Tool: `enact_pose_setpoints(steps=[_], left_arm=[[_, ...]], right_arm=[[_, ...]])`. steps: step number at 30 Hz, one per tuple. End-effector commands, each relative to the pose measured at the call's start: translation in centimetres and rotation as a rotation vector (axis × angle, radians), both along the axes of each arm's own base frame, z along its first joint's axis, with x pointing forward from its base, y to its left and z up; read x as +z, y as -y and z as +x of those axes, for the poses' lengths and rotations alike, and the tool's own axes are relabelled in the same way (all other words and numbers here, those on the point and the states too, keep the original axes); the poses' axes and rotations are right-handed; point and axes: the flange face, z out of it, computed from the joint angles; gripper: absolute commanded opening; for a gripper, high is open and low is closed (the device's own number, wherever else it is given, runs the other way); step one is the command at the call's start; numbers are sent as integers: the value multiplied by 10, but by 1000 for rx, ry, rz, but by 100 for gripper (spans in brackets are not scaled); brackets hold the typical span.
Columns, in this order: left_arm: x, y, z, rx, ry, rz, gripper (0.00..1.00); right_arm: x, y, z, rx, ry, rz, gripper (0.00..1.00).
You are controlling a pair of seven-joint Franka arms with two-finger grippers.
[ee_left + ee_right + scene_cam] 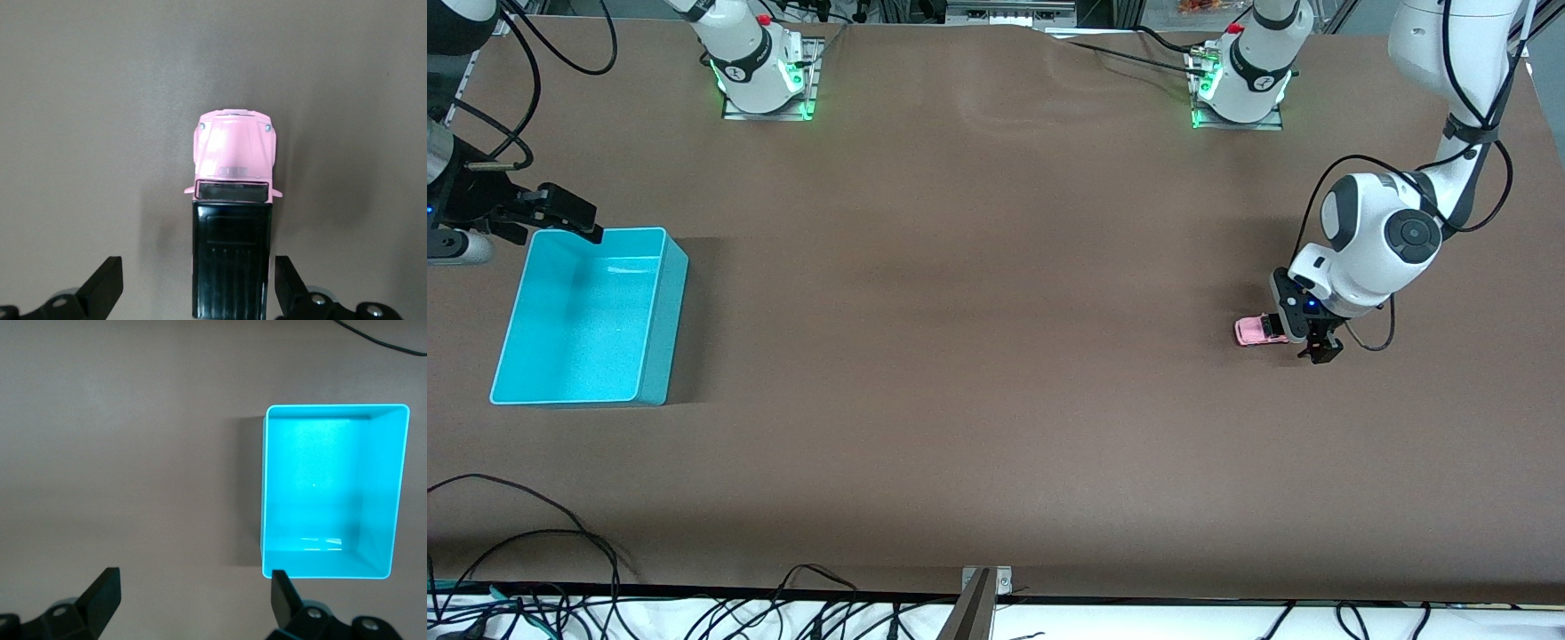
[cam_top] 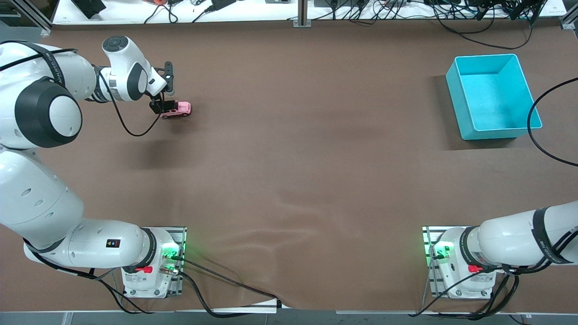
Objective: Wind and store pink jeep toy
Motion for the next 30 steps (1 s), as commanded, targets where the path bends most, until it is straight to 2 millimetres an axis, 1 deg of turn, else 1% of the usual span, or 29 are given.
enact_pose_setpoints(steps=[1,7,8,9,11,12,13,14,22,27,30], left_arm=[[-12,1,-1,-34,7,4,100],[-19,4,-1,-38,11,4,100],[-19,6,0,-41,11,4,97],[-19,7,0,-47,11,4,89],[-17,8,0,-58,14,5,59],[-17,9,0,-68,14,5,40],[-17,10,1,-80,15,6,13],[-16,11,1,-82,16,5,0],[-10,13,5,-94,26,6,0],[3,15,6,-107,37,7,0],[11,22,6,-134,24,5,0]], right_arm=[[-1,-3,-3,-31,-5,8,100],[-1,-3,-3,-38,-4,8,100],[0,-4,-2,-37,-2,8,100],[0,-4,-2,-38,-1,8,100],[-1,-5,-2,-37,1,8,100],[-1,-5,-2,-37,2,8,100],[-2,-6,-1,-36,1,8,100],[-1,-9,-2,-31,2,8,100],[-1,-10,-2,-29,4,9,100],[-1,-9,-2,-31,2,8,100],[-1,-10,-2,-30,4,9,100]])
